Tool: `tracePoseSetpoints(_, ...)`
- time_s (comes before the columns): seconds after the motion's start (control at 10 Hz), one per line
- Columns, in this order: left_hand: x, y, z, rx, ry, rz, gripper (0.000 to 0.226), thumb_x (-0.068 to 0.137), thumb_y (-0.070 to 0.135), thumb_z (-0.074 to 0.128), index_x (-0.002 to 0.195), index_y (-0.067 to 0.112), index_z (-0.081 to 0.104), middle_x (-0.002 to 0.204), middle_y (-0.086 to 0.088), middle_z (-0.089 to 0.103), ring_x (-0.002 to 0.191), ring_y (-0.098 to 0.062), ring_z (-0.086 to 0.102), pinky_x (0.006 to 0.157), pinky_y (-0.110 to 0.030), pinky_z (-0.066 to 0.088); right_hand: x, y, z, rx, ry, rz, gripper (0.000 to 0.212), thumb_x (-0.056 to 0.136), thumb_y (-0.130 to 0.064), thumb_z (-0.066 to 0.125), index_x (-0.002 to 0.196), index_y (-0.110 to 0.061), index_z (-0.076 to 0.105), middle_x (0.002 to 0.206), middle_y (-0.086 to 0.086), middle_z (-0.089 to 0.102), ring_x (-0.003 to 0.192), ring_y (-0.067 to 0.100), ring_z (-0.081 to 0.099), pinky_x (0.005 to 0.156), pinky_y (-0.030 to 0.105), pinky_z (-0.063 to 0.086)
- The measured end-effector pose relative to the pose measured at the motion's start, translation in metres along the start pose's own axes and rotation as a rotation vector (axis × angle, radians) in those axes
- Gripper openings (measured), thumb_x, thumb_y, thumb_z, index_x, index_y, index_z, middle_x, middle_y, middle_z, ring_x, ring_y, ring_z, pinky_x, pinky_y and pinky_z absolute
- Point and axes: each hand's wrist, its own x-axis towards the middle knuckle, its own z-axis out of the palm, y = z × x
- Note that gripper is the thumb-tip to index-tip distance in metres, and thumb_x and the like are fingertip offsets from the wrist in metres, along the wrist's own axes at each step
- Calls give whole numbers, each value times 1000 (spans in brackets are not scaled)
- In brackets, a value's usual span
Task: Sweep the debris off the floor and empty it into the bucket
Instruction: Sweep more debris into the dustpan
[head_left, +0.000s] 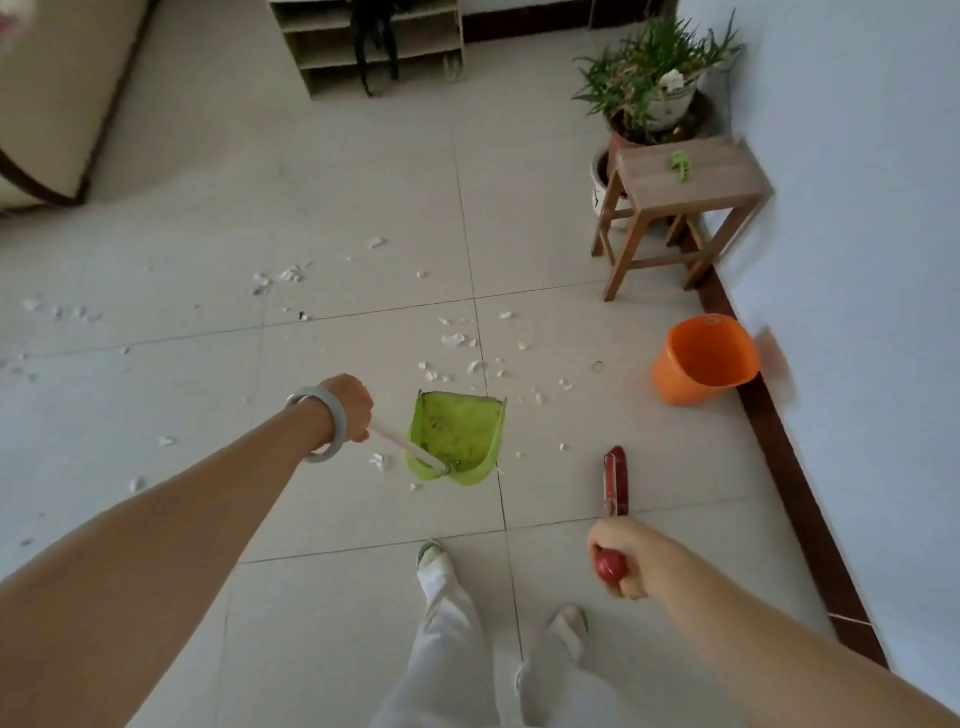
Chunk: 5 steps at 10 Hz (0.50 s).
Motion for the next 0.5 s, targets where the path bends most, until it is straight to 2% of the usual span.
tracePoseSetpoints(0.1,31,-43,-17,280,2,-3,34,92,2,49,124,-3,59,126,-17,61,113,-28,62,95,-35,52,-15,-24,41,22,-62,-22,24,79,4,47,101,-4,46,91,18,49,62,23,47,39,20,39)
tracePoseSetpoints(0.2,42,-77,-37,446,27,-30,34,93,9,48,125,2,59,128,-13,60,117,-25,59,98,-29,49,-30,-51,87,22,-120,-43,17,78,6,44,90,-5,46,82,15,48,59,22,46,38,18,39)
tracePoseSetpoints(0.3,52,-111,-58,565,46,3,32,96,15,41,120,10,62,124,-4,62,116,-19,59,93,-25,47,-43,-82,134,-17,-198,-40,14,78,4,43,80,-9,48,68,10,49,53,19,46,37,16,41)
tracePoseSetpoints(0.4,64,-148,-82,632,10,-44,32,97,16,40,120,10,61,125,-3,62,117,-19,58,93,-25,47,-57,-115,177,-67,-262,-58,17,81,3,43,70,-10,47,56,8,47,47,16,44,37,14,38)
tracePoseSetpoints(0.5,71,-183,-103,844,-82,26,37,100,18,35,127,10,58,130,-2,58,124,-20,53,101,-28,45,-63,-144,210,-98,-295,-101,18,80,3,43,67,-10,46,57,7,44,44,15,43,37,18,35)
